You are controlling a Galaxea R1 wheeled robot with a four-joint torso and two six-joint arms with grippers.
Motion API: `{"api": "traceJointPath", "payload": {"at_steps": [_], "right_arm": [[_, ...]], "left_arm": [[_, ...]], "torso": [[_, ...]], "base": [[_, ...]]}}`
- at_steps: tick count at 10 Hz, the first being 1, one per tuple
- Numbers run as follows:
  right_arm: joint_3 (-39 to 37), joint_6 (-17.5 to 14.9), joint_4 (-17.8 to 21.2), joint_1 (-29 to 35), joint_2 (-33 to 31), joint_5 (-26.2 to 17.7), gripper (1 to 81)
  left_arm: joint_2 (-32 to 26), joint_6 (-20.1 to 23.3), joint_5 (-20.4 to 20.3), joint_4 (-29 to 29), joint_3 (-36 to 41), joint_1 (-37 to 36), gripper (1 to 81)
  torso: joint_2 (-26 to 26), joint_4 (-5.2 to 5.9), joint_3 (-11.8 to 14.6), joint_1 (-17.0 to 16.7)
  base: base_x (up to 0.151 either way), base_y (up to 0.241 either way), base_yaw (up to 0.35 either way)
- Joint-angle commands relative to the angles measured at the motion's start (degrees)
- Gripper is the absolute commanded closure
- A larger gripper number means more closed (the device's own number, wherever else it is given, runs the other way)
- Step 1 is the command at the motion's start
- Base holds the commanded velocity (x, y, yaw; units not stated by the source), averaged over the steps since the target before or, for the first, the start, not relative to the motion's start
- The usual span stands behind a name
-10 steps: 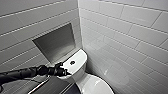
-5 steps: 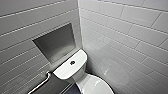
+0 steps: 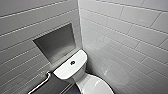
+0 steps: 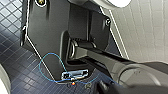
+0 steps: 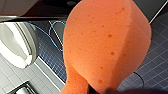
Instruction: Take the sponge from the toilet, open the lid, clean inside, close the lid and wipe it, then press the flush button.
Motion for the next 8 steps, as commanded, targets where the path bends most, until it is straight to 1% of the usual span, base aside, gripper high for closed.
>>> {"api": "traceJointPath", "payload": {"at_steps": [1,5,8], "right_arm": [[-1.44,-0.18,-0.16,-1.19,1.44,-4.89,81.1],[-2.06,-0.62,-0.25,-1.01,1.97,-4.9,81.1],[-2.06,-0.62,-0.25,-1.28,2.06,-4.9,81.1]], "left_arm": [[13.27,0.72,-6.18,7.97,-17.39,8.66,81.1],[24.08,0.73,-6.18,7.97,-33.49,11.13,81.1],[29.36,0.72,-5.91,7.97,-40.62,12.09,81.1]], "torso": [[0.0,0.0,0.0,0.0],[-0.02,0.0,0.04,-0.07],[-0.02,0.0,0.06,-0.07]], "base": [[0.0,0.0,0.0],[0.0,0.0,0.0],[0.0,0.0,0.0]]}}
